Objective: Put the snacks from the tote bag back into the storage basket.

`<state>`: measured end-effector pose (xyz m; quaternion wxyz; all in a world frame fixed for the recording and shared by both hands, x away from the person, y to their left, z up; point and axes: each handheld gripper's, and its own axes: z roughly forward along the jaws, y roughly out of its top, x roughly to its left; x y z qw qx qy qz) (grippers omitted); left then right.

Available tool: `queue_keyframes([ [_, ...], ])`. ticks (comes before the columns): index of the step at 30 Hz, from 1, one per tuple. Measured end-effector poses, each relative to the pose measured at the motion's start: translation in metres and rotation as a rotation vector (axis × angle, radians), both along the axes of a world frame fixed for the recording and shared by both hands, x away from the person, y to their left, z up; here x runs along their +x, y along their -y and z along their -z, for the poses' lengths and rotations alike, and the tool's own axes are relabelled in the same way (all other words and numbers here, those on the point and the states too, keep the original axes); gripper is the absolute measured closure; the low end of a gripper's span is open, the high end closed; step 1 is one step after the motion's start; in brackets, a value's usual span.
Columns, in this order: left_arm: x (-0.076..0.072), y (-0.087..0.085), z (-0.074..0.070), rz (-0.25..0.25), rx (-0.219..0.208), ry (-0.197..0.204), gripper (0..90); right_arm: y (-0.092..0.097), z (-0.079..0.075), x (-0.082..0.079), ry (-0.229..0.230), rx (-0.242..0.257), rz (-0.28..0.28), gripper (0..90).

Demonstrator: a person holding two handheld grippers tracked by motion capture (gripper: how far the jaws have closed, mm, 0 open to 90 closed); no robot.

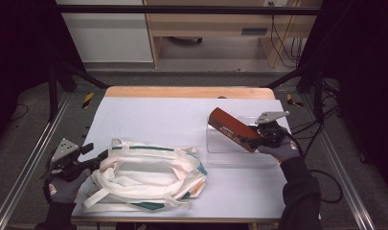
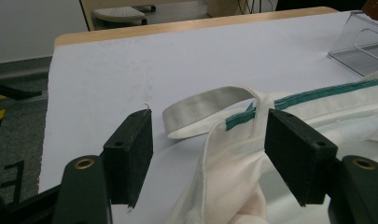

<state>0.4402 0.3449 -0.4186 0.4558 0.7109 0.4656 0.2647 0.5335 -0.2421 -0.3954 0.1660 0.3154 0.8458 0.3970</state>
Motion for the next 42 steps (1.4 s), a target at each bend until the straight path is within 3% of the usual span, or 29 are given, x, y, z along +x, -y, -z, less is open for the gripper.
queue_keyframes([
  [19,0.0,0.0,0.001,-0.001,0.002,-0.002,32.0,0.002,0.002,-0.001,0.02,-0.019,-0.032,43.7],
  [26,0.001,0.001,0.002,0.001,0.003,-0.006,31.9,0.011,0.001,-0.005,0.035,-0.024,-0.022,43.7],
  [35,0.001,0.0,0.003,-0.001,0.002,-0.009,31.9,0.003,0.015,0.004,-0.026,-0.074,-0.024,43.5],
  [42,0.002,0.0,0.004,-0.003,0.001,-0.012,31.9,-0.002,0.023,0.006,-0.044,-0.092,-0.014,43.2],
])
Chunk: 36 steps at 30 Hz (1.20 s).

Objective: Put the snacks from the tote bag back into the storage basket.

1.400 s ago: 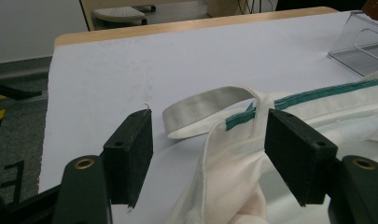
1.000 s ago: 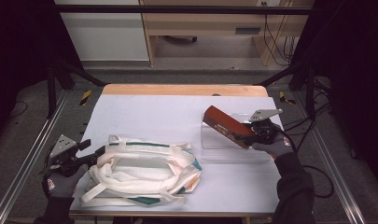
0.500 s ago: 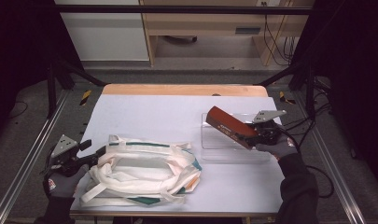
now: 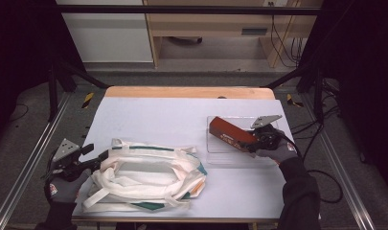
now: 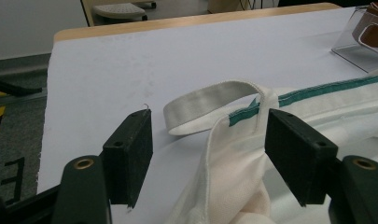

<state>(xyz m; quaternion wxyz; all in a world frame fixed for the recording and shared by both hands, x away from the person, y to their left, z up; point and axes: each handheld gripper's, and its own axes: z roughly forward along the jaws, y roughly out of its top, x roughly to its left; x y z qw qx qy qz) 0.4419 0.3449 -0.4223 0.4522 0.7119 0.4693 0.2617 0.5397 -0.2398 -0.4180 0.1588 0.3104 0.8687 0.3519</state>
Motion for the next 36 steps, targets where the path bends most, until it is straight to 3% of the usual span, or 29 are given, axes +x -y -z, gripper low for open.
queue_keyframes([
  [12,0.0,0.0,0.0,-0.002,0.0,-0.001,31.8,-0.008,0.008,0.002,-0.036,-0.065,0.018,42.1],
  [21,0.0,-0.001,0.0,-0.003,-0.001,0.0,31.7,-0.01,0.011,0.003,-0.057,-0.063,0.044,39.2],
  [30,0.0,0.0,0.0,-0.002,0.001,0.002,30.6,-0.008,-0.001,-0.004,0.019,-0.026,0.067,36.8],
  [31,0.0,0.0,0.0,-0.003,0.001,0.005,30.3,-0.008,-0.007,-0.008,0.045,-0.001,0.091,37.8],
  [36,0.0,0.0,0.0,-0.008,0.002,0.012,26.2,-0.009,-0.018,-0.02,0.067,0.036,0.174,42.9],
])
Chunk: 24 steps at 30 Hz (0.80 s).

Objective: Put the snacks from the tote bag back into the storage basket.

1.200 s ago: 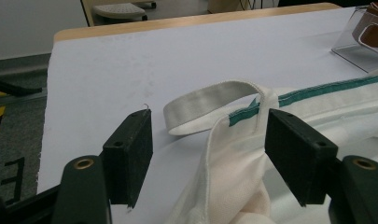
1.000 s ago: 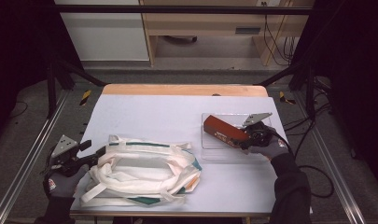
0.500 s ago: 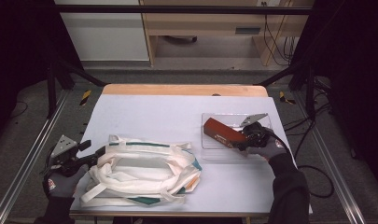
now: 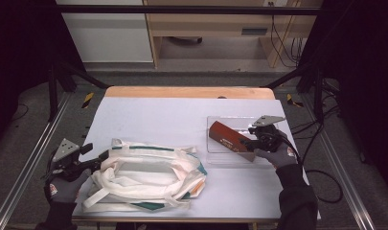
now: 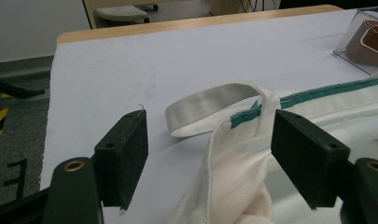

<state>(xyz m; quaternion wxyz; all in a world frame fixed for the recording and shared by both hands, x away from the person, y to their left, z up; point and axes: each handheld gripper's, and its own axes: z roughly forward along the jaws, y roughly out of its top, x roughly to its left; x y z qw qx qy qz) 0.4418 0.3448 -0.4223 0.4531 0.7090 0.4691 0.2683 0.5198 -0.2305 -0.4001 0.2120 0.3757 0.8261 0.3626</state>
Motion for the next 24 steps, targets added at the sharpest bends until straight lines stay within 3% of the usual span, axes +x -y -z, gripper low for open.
queue_keyframes([
  [3,0.0,0.0,0.0,-0.001,0.003,0.002,24.5,-0.002,-0.001,-0.009,0.015,0.013,0.056,51.1],
  [5,0.0,0.0,0.0,-0.002,0.004,0.004,23.9,-0.003,0.001,-0.014,0.047,0.024,0.088,58.3],
  [10,0.0,0.001,0.0,-0.003,0.008,0.003,23.8,-0.003,0.007,-0.023,0.063,0.067,0.115,74.0],
  [12,0.0,0.001,0.0,-0.002,0.009,0.002,23.9,-0.004,0.007,-0.023,0.04,0.044,0.122,77.8],
  [13,0.0,0.001,0.0,-0.002,0.009,0.002,24.1,-0.004,0.007,-0.023,0.04,0.044,0.122,77.8],
  [14,0.0,0.001,0.0,-0.001,0.009,0.001,24.1,-0.004,0.008,-0.024,0.008,0.066,0.128,81.8],
  [17,0.001,0.001,0.001,0.002,0.011,-0.001,24.1,-0.005,0.013,-0.022,-0.027,0.055,0.128,86.3],
  [21,0.002,0.001,0.004,-0.004,0.011,-0.008,24.1,-0.01,0.014,-0.022,-0.044,0.066,0.116,90.0],
  [24,0.002,0.001,0.005,-0.003,0.017,-0.012,24.1,-0.014,0.016,-0.022,-0.058,0.039,0.097,90.0],
])
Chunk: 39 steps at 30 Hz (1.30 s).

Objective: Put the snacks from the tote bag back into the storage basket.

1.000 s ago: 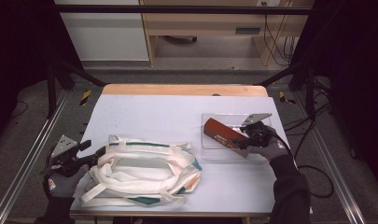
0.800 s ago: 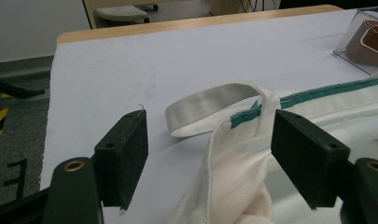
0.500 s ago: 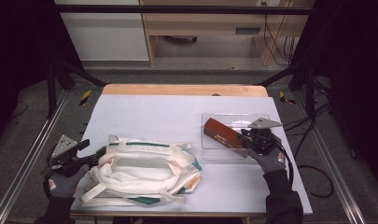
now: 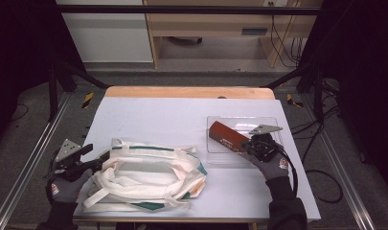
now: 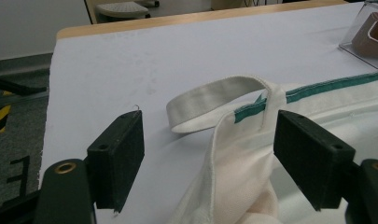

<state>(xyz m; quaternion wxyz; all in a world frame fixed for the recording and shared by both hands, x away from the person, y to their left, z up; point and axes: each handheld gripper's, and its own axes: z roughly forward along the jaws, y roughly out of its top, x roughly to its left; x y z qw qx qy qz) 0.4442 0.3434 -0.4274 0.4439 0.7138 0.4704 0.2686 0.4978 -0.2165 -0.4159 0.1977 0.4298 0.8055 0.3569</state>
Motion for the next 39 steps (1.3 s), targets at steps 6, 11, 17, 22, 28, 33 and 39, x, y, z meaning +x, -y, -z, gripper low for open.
queue_keyframes([
  [6,0.0,-0.001,0.0,0.0,-0.005,0.002,24.1,-0.005,0.005,0.003,-0.023,-0.037,-0.014,90.0],
  [11,-0.001,-0.002,-0.001,-0.001,-0.008,0.002,24.1,-0.004,0.006,0.004,-0.034,-0.044,-0.004,90.0],
  [17,0.0,-0.001,0.0,0.001,-0.005,0.002,24.1,-0.002,0.008,0.005,-0.042,-0.057,0.013,88.9],
  [22,0.0,-0.001,0.0,0.003,-0.002,-0.002,24.1,0.001,0.009,0.006,-0.046,-0.067,0.03,88.7],
  [28,0.0,-0.001,0.0,0.004,-0.003,-0.002,24.0,0.006,0.008,0.006,-0.044,-0.085,0.061,88.3],
  [33,0.0,0.0,0.0,0.007,-0.001,-0.004,24.0,0.013,0.01,0.006,-0.043,-0.072,0.093,88.0],
  [39,0.0,-0.001,0.0,0.008,-0.002,-0.003,24.0,0.02,0.012,0.008,-0.032,-0.07,0.151,87.2],
])
